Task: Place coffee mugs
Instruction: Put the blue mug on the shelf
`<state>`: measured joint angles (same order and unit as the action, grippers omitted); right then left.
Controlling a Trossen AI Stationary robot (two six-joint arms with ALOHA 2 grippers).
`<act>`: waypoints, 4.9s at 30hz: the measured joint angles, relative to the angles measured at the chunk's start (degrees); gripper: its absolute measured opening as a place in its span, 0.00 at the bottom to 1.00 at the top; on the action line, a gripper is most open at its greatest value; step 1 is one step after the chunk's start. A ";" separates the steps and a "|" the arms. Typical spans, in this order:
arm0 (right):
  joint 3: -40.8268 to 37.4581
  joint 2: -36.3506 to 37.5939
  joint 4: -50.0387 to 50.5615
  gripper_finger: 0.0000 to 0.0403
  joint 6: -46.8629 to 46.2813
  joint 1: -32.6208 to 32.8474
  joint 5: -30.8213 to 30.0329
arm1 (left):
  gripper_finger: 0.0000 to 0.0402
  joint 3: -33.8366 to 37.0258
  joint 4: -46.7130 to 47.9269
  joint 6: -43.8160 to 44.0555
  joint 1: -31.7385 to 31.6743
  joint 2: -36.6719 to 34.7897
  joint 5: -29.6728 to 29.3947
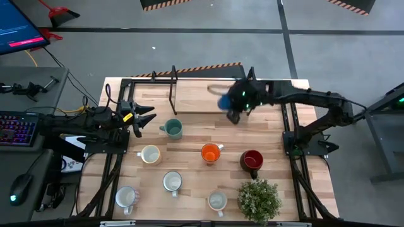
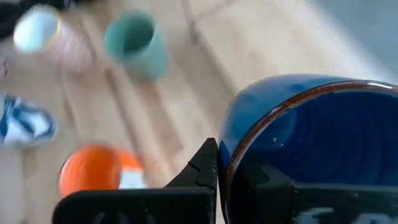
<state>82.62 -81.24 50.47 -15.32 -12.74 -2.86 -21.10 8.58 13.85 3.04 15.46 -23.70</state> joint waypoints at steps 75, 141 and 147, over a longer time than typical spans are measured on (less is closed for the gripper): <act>30.87 -35.04 24.99 0.00 4.24 -24.68 7.84 | 0.43 0.02 0.68 0.98 0.00 0.00 -0.87; 30.89 -38.70 20.51 0.00 -5.39 -20.92 4.63 | 0.43 0.02 3.23 0.98 -0.01 0.02 -0.92; 30.89 -38.70 20.71 0.00 -5.95 -20.62 5.07 | 0.43 0.02 3.23 0.98 0.01 0.01 -0.91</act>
<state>113.51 -119.94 71.18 -21.27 -33.36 2.21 -21.08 11.81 14.83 3.05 15.47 -24.62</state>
